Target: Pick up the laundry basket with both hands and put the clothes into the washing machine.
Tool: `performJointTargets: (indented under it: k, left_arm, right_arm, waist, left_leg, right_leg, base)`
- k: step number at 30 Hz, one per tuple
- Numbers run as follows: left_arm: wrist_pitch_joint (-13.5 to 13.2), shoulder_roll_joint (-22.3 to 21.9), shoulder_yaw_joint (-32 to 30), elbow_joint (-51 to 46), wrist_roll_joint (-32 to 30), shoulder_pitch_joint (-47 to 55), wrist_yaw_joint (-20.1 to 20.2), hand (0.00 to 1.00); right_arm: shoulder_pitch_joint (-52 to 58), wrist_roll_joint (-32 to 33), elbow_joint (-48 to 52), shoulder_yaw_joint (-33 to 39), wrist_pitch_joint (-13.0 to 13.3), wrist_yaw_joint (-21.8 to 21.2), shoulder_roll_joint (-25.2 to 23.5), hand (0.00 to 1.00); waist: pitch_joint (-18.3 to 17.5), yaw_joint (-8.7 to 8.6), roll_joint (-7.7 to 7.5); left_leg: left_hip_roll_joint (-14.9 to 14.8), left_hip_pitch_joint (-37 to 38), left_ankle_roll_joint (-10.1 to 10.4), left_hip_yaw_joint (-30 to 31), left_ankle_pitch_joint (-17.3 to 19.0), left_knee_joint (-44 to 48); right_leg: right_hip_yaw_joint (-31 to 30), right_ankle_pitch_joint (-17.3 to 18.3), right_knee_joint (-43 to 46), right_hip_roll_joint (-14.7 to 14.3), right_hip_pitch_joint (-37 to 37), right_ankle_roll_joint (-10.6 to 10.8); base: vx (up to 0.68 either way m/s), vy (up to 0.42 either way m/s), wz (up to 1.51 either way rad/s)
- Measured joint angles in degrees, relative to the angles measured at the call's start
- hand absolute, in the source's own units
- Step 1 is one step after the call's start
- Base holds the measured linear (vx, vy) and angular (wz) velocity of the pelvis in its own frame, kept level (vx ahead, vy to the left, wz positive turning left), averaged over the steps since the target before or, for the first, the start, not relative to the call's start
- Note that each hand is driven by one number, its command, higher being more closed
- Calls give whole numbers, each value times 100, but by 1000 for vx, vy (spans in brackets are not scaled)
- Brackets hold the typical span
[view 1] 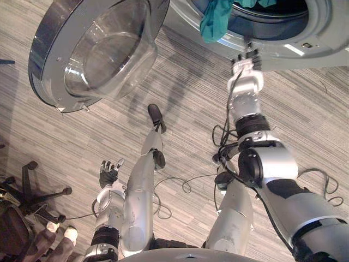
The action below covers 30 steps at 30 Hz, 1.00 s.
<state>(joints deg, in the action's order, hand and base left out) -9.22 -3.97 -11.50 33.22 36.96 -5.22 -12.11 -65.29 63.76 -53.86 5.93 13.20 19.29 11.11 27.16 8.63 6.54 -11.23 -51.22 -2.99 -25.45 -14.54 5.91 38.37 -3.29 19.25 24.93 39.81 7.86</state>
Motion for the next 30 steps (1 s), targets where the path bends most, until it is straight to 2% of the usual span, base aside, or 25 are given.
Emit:
performJointTargets:
  k: [4,11,14,16,17,21,26,28,30]
  left_arm:
    - [-2,1,28,11,9,2,-4,0]
    - [-68,0,29,0,116,37,-7,0]
    - [-86,1,27,-5,114,37,-5,0]
    - [-88,2,27,-2,114,36,-1,0]
    - [-87,2,27,8,113,37,2,0]
    - [-88,4,21,28,110,37,6,0]
    - [-88,4,11,108,111,38,12,0]
    - [-87,1,-16,88,111,43,13,0]
    - [-77,0,-30,-19,112,45,15,0]
  right_arm:
    - [32,-12,-391,-564,-207,-8,-261,0]
    - [-596,-14,-396,-1173,-209,5,-237,0]
    - [-1026,-13,-396,-1301,-177,6,-105,0]
    - [-1300,-13,-398,-1553,-164,3,-1,0]
    - [-1469,-13,-407,-1725,-165,2,84,100]
    - [-2008,8,-412,-1995,-167,-11,192,100]
    - [-2361,368,-378,-2073,-227,27,621,100]
    - [-2527,362,-318,-2197,-300,-11,1160,100]
    - [-2560,354,-251,-2399,-496,-88,1456,100]
  waist:
    - [0,22,0]
    - [-1,155,1]
    - [-2,255,3]
    - [-2,263,3]
    - [-2,294,3]
    - [-2,361,3]
    - [-2,430,3]
    - [-2,396,3]
    - [-1,377,2]
  left_leg:
    - [-32,-26,12,-6,-9,-4]
    - [74,-83,36,16,-50,-106]
    - [79,-156,18,85,-76,-105]
    - [84,-219,5,155,-109,-110]
    - [88,-231,-12,186,-152,-112]
    - [89,-228,13,297,-145,-116]
    - [83,-243,53,385,-184,-128]
    - [89,-258,53,449,-259,-205]
    - [82,-276,51,500,-283,-216]
  right_leg:
    - [6,49,76,-7,42,-24]
    - [43,70,153,89,122,-9]
    - [141,79,162,89,116,-12]
    - [212,90,184,85,117,-2]
    - [246,117,202,86,101,-29]
    - [336,207,295,90,27,-19]
    - [380,316,448,108,27,-33]
    - [471,318,457,89,3,-36]
    - [504,343,484,72,-9,-38]
  base:
    - [-22,-19,-1]
    - [-19,-1,7]
    - [-10,3,8]
    - [-10,1,13]
    - [-12,-1,13]
    - [-16,-19,11]
    - [-13,-39,6]
    - [-3,-37,8]
    - [-6,-45,7]
